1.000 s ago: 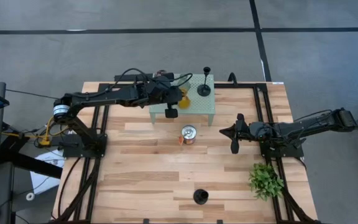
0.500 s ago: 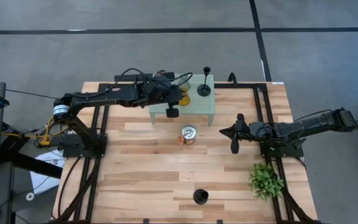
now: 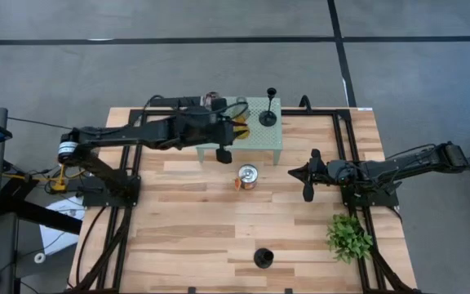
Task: Pick & Place candle stick holders
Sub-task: Put the black candle holder on the shelf
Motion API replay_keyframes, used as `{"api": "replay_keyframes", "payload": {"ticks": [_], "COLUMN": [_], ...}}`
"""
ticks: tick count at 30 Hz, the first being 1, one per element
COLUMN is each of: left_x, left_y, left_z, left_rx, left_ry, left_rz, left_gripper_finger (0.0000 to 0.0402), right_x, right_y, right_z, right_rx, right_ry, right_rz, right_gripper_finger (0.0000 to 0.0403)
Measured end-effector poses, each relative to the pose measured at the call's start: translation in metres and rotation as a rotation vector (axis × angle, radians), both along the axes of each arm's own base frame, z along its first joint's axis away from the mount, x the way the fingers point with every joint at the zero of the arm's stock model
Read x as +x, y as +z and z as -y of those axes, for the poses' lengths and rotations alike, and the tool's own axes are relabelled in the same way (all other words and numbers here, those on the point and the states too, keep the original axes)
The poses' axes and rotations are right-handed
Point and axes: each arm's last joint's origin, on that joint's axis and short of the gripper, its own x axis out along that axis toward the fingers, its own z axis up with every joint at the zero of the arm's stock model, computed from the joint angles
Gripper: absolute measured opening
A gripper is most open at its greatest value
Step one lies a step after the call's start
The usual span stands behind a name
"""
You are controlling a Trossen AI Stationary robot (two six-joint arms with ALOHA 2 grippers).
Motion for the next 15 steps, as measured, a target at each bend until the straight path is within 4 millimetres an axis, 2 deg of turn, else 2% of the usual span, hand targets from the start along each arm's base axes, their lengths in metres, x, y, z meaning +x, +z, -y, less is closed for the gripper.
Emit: {"api": "replay_keyframes", "payload": {"ticks": [6,15], "left_x": [-0.032,-0.071], "left_y": [0.025,0.037], "left_z": [0.025,0.064], "left_rx": [-0.059,-0.135], "left_ry": [-0.078,-0.247], "left_rz": [0.108,0.098], "left_gripper_finger": [0.0066,0.0051], "right_x": [0.000,0.000], "right_y": [0.000,0.000], "right_z": [0.000,0.000], "right_rx": [0.000,0.000], "right_ry": [0.000,0.000], "right_rz": [0.000,0.000], "right_gripper_finger": [0.0000,0.0000]}}
